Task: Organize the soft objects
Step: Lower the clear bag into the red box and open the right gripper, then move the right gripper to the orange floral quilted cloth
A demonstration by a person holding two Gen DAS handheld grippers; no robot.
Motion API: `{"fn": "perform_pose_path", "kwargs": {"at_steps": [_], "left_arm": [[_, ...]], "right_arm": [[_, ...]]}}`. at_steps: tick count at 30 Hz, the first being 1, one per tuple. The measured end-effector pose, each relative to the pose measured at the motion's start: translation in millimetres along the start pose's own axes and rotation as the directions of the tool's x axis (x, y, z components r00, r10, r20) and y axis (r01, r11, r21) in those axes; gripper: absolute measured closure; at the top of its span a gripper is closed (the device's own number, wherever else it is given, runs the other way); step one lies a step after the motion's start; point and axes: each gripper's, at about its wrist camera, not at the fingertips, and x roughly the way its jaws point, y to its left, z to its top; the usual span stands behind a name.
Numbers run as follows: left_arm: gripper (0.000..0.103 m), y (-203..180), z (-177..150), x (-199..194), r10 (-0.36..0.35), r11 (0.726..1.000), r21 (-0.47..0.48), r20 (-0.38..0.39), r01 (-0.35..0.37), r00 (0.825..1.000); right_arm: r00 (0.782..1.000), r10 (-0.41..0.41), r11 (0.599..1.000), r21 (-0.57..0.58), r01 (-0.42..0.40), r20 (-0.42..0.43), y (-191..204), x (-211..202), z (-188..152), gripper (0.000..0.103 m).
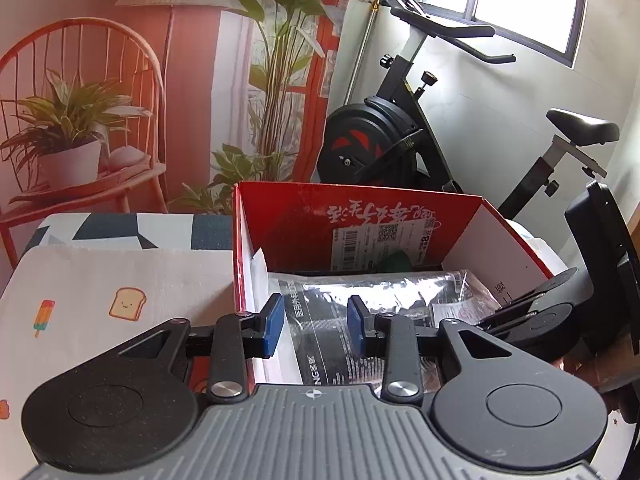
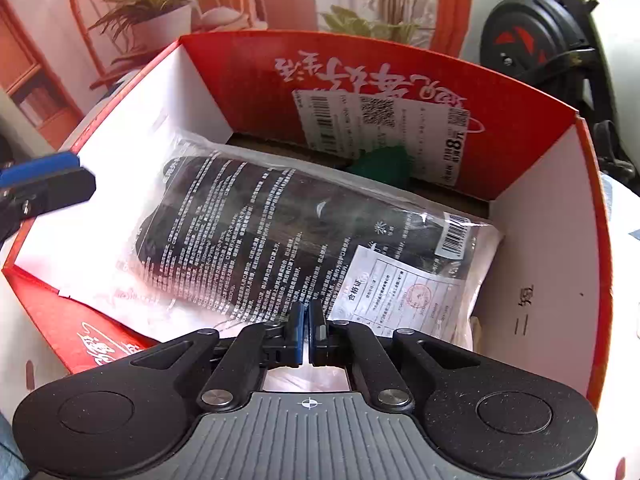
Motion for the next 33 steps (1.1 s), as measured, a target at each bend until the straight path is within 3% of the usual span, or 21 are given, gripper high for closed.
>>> {"fn": "perform_pose_path", "kwargs": {"at_steps": [3, 10, 12, 14, 18, 20, 27, 31, 33], "left_arm": [[0.067, -1, -3, -4, 0.003, 1.000, 0.013, -0.008, -0.003, 1.000], [0.061, -6, -9, -20, 0.020, 0.999, 0.036, -0.015, -0.019, 1.000], [0.053, -8, -11, -26, 0.023, 0.999, 0.039, -0.007, -0.023, 1.000], [0.044, -10, -13, -33, 0.027, 0.999, 0.042, 0.000, -0.027, 1.000], [0.028, -12, -20, -46, 0.033, 0.998, 0.054, -0.001, -0.033, 0.999], [0.022, -12, -25, -52, 0.043, 0.997, 0.058, -0.011, -0.042, 0.999], [0.022, -15, -59, -77, 0.008, 0.997, 0.075, -0.040, -0.005, 0.999], [0.024, -17, -86, -78, -0.015, 0.999, 0.033, -0.070, 0.017, 0.997], [0.032, -19, -98, -77, -0.029, 1.000, 0.005, -0.084, 0.030, 0.996]], "right_arm": [[0.999, -0.044, 0.999, 0.023, 0.044, 0.027, 2, -6, -7, 0.097], [0.979, -0.124, 0.990, 0.081, 0.112, 0.160, 1, -52, -27, 0.071], [0.972, -0.134, 0.988, 0.106, 0.115, 0.191, -2, -66, -34, 0.060], [0.961, -0.134, 0.987, 0.121, 0.108, 0.241, -4, -80, -44, 0.042], [0.939, -0.158, 0.984, 0.129, 0.123, 0.307, -3, -101, -66, 0.029], [0.924, -0.159, 0.982, 0.149, 0.113, 0.347, -3, -110, -76, 0.011], [0.888, -0.100, 0.991, 0.125, 0.048, 0.449, 0, -136, -136, 0.009], [0.888, -0.101, 0.992, 0.115, 0.055, 0.449, 7, -127, -170, 0.011], [0.891, -0.102, 0.992, 0.117, 0.055, 0.442, 10, -116, -186, 0.011]]}}
